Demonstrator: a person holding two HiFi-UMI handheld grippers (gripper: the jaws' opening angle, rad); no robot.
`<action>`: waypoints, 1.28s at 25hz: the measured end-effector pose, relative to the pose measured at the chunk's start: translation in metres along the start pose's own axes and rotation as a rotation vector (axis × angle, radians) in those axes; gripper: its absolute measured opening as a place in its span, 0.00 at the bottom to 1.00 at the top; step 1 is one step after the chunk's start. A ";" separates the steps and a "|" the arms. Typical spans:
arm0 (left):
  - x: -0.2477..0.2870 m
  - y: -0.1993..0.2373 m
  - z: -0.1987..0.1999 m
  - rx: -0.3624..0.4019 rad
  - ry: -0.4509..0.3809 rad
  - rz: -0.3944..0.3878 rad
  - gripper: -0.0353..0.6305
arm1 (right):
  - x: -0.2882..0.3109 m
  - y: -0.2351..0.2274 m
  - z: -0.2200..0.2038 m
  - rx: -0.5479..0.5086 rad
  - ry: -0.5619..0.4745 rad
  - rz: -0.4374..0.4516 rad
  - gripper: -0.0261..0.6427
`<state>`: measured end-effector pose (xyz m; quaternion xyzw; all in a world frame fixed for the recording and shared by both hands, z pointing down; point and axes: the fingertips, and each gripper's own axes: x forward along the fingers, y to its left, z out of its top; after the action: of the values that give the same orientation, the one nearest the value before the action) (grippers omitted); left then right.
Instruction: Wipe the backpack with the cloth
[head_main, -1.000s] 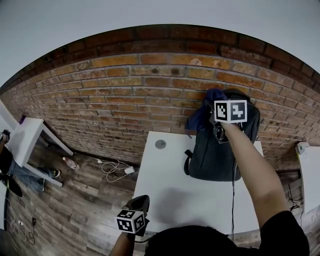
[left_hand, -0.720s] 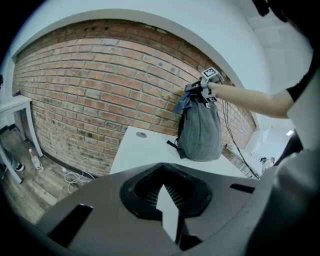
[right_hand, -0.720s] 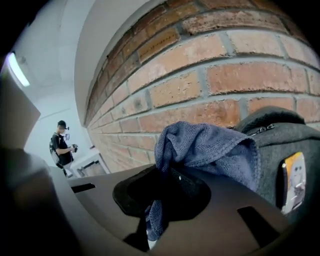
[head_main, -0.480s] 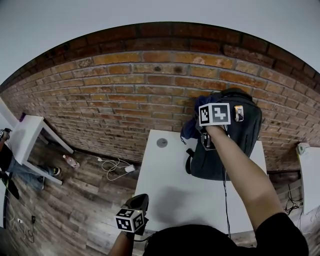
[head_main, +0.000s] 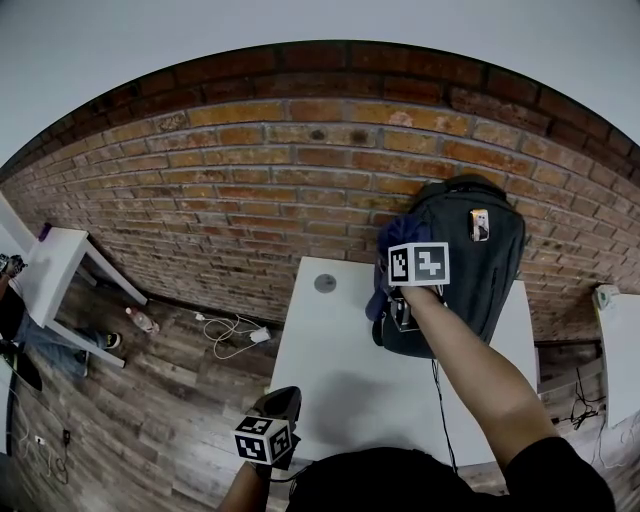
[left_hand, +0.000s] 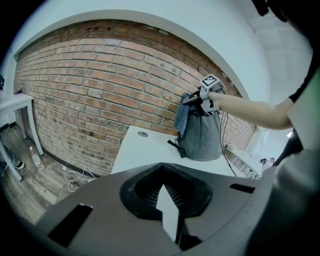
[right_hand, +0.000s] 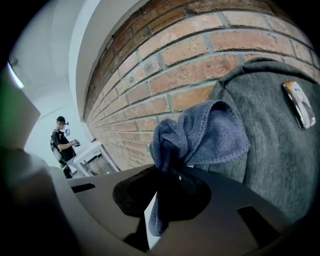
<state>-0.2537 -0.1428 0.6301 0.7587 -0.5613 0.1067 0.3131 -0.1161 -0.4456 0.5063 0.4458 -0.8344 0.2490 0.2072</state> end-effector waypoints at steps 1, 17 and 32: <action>-0.001 0.002 -0.001 0.000 0.002 0.003 0.05 | 0.000 0.001 -0.007 0.005 0.003 0.003 0.10; -0.003 0.000 -0.003 0.004 0.009 0.002 0.05 | -0.005 0.029 -0.110 0.055 0.068 0.058 0.10; 0.003 -0.006 -0.001 0.031 0.025 -0.028 0.05 | -0.027 0.011 -0.215 0.072 0.170 0.011 0.10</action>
<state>-0.2469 -0.1432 0.6299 0.7697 -0.5452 0.1203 0.3097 -0.0848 -0.2947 0.6583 0.4255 -0.8069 0.3171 0.2594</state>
